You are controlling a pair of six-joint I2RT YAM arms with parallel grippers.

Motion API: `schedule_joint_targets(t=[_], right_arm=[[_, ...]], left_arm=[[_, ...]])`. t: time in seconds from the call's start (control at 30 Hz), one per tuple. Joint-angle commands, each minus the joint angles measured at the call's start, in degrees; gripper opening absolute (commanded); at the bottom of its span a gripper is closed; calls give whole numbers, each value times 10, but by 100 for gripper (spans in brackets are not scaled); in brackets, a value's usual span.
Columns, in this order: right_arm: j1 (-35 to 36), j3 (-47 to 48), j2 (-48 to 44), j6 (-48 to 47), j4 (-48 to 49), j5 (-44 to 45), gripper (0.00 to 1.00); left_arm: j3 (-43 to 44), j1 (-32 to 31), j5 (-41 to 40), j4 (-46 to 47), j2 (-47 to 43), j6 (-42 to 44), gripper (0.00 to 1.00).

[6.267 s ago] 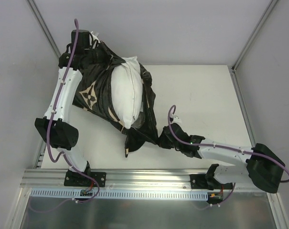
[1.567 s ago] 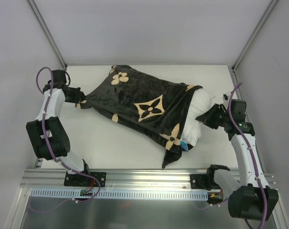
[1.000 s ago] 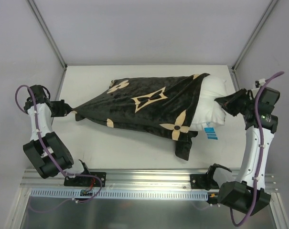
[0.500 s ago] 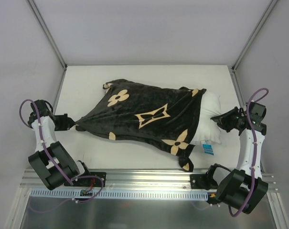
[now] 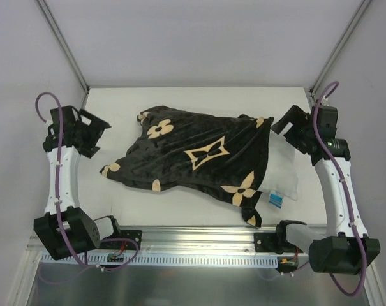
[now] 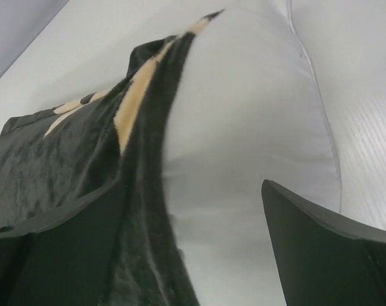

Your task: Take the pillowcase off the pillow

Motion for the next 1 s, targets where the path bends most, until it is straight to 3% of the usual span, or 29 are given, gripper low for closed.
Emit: schedule_joint_targets(t=[0.0,0.2,0.27,0.37,0.4,0.47,0.6,0.77,0.87,0.97], right_arm=[[30,62,39,-31,-29,111,93],[98,166,147,-83,-81,68,92],[113,178,171,-98,-85,47,85],[141,185,200,-106,-84,37,61],[151,178,203,-108,-72,31,47],[161,170,203,-105,-64,20,30],[177,137,187,-101,-30,-20,1],[187,20,109,-86,62,-123,1],[192,-48,66,-88,74,-156,1],[191,-93,40,-95,61,-147,1]], left_arm=[[70,-69,4,14,46,63,97],[189,-202,28,11,174,86,98],[222,-250,38,11,225,88,93],[241,-297,47,10,278,87,83],[239,-306,53,9,294,86,79],[233,-323,60,10,306,82,65],[194,-341,81,11,301,86,0],[74,-351,81,12,207,84,0],[-38,-350,56,10,88,94,0],[-80,-333,33,4,19,91,36]])
